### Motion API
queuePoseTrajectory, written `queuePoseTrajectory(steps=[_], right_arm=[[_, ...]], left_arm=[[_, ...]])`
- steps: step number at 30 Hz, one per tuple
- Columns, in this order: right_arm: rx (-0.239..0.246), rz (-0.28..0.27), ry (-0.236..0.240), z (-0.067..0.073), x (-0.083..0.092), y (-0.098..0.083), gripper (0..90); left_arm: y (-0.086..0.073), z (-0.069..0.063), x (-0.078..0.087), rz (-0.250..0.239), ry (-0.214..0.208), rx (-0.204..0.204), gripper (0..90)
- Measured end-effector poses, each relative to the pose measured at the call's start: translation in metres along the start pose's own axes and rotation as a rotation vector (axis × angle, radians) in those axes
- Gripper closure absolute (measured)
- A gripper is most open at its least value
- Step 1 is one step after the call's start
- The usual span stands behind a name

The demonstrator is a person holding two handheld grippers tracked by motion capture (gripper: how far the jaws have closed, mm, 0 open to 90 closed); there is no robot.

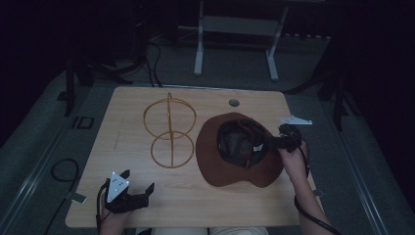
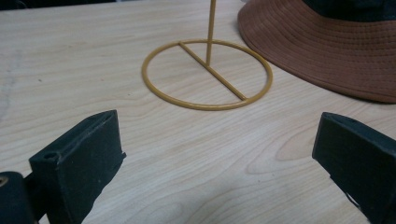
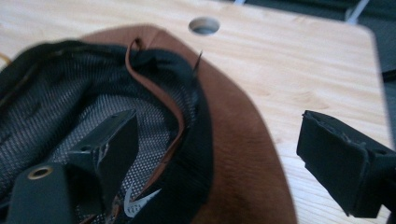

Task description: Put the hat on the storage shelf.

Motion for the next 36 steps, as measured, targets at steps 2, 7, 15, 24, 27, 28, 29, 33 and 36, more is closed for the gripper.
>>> queuePoseTrajectory(steps=[2, 7, 15, 24, 27, 28, 29, 33, 36], right_arm=[[-0.017, 0.027, 0.009, 0.000, -0.007, -0.001, 10.8], [-0.011, 0.025, -0.031, -0.003, -0.020, 0.001, 11.4], [-0.001, 0.191, -0.042, -0.007, -0.050, -0.009, 32.4], [0.072, 0.208, -0.152, 0.000, -0.062, -0.011, 51.9], [0.121, 0.209, -0.221, 0.003, -0.063, -0.011, 64.0], [0.136, 0.204, -0.234, 0.003, -0.063, -0.012, 67.2], [0.140, 0.195, -0.245, 0.002, -0.063, -0.013, 70.9], [0.153, 0.128, -0.283, 0.005, -0.060, -0.012, 81.2], [0.131, 0.092, -0.270, 0.005, -0.053, -0.008, 84.4]], left_arm=[[0.000, 0.000, 0.000, 0.002, 0.003, -0.001, 1.9], [-0.001, 0.001, 0.000, 0.017, -0.010, -0.002, 1.9], [-0.001, -0.002, -0.002, 0.024, -0.023, -0.007, 1.9], [-0.001, -0.001, -0.002, 0.025, -0.025, -0.001, 2.1], [-0.002, -0.001, -0.002, 0.027, -0.030, 0.004, 2.2], [-0.001, -0.001, -0.002, 0.028, -0.031, 0.004, 2.2], [-0.001, -0.001, -0.002, 0.027, -0.035, 0.006, 2.2], [-0.002, -0.002, -0.002, 0.027, -0.034, 0.001, 4.5], [-0.001, -0.001, -0.002, 0.019, -0.031, 0.006, 4.5]])
Point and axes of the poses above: each handheld gripper's, and its own axes: x roughly backward along the jaws, y roughly out of its top, z roughly to its left, the point moved 4 cm from there along -x, roughly forward along the jaws, and after that the axes turned 10 degrees about -x, right-handed, at the moved point
